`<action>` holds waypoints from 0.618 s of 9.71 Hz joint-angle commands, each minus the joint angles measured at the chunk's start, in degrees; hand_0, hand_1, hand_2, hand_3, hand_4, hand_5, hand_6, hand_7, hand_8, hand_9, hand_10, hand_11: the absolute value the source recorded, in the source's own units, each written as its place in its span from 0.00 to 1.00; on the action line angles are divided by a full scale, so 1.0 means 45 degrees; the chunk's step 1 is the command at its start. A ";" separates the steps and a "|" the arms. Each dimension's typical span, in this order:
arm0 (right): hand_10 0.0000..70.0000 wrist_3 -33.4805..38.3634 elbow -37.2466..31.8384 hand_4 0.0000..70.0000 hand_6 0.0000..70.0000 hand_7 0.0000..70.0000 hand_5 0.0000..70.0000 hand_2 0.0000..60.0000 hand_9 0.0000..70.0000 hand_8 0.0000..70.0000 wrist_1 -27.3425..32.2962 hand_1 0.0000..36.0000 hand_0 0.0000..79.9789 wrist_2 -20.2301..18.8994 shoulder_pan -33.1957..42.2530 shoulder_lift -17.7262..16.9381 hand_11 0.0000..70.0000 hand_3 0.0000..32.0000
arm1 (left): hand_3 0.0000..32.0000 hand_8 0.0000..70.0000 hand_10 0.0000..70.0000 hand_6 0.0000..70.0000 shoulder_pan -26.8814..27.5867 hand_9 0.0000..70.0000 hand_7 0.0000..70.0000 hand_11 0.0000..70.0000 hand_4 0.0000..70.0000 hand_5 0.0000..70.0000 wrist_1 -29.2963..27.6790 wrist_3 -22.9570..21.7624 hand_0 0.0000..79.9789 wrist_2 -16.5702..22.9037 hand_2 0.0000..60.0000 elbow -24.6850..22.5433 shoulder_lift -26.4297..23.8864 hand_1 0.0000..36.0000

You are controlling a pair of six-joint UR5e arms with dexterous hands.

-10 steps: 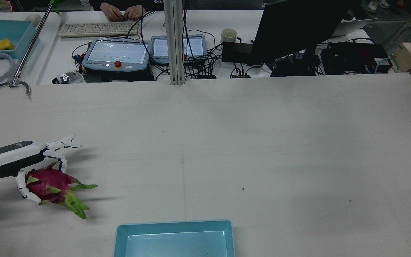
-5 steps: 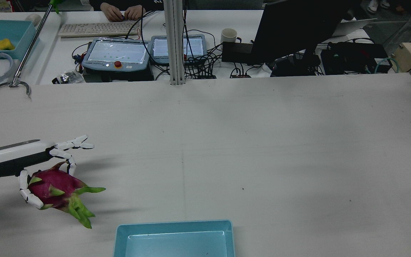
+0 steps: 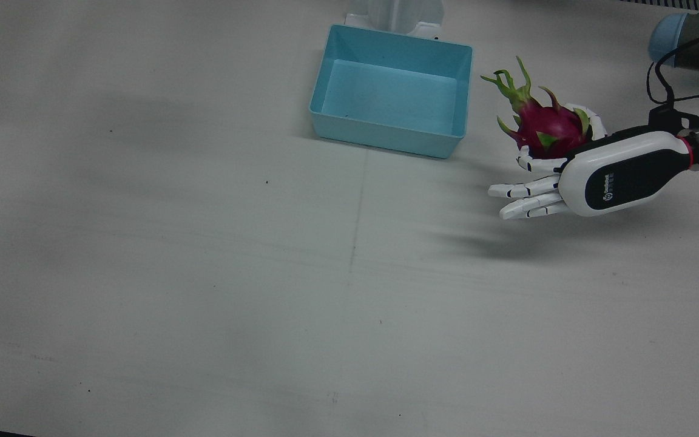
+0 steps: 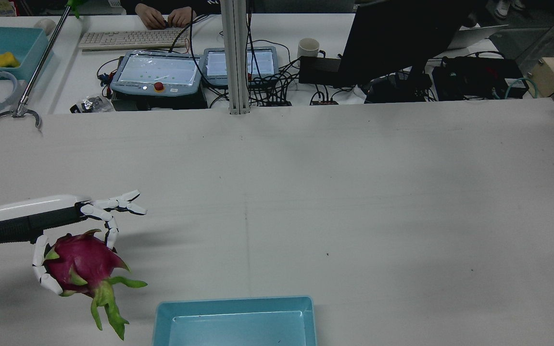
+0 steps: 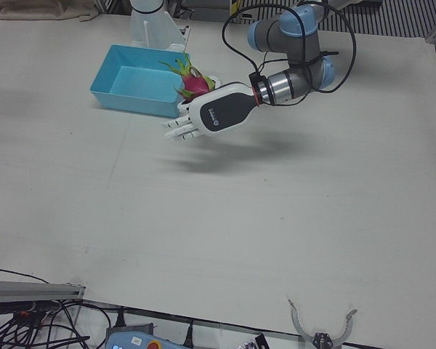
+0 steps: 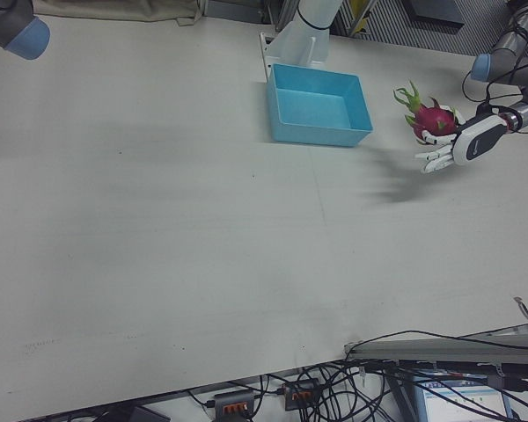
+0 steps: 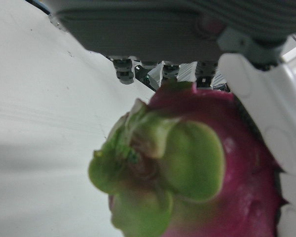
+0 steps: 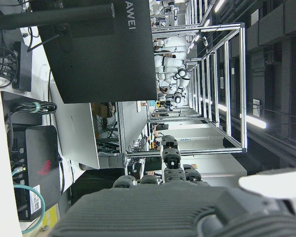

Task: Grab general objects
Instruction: 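Lift the dragon fruit with the left hand and carry it toward the blue tray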

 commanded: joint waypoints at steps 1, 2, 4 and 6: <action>0.00 0.0001 -0.0015 0.00 0.00 0.00 0.00 0.00 0.00 0.00 -0.0014 0.00 0.00 0.0015 -0.0019 0.0000 0.00 0.00 | 0.00 0.01 0.09 0.11 0.1790 0.04 0.31 0.18 0.95 1.00 0.0298 -0.1037 0.85 -0.1091 1.00 -0.0950 -0.0402 1.00; 0.00 0.0001 -0.0015 0.00 0.00 0.00 0.00 0.00 0.00 0.00 -0.0014 0.00 0.00 -0.0005 -0.0019 0.0000 0.00 0.00 | 0.00 0.01 0.09 0.13 0.2513 0.05 0.33 0.18 0.99 1.00 0.0630 -0.0998 0.88 -0.1388 1.00 -0.0892 -0.0908 1.00; 0.00 0.0001 0.0005 0.00 0.00 0.00 0.00 0.00 0.00 0.00 -0.0014 0.00 0.00 -0.0005 -0.0019 0.0000 0.00 0.00 | 0.00 0.01 0.09 0.13 0.4114 0.05 0.33 0.18 0.99 1.00 0.1352 -0.0959 0.88 -0.2383 1.00 -0.0582 -0.2098 1.00; 0.00 0.0001 0.0005 0.00 0.00 0.00 0.00 0.00 0.00 0.00 -0.0014 0.00 0.00 -0.0005 -0.0019 0.0000 0.00 0.00 | 0.00 0.01 0.09 0.12 0.4667 0.04 0.32 0.18 0.96 1.00 0.1900 -0.0920 0.87 -0.2446 1.00 -0.0150 -0.3194 1.00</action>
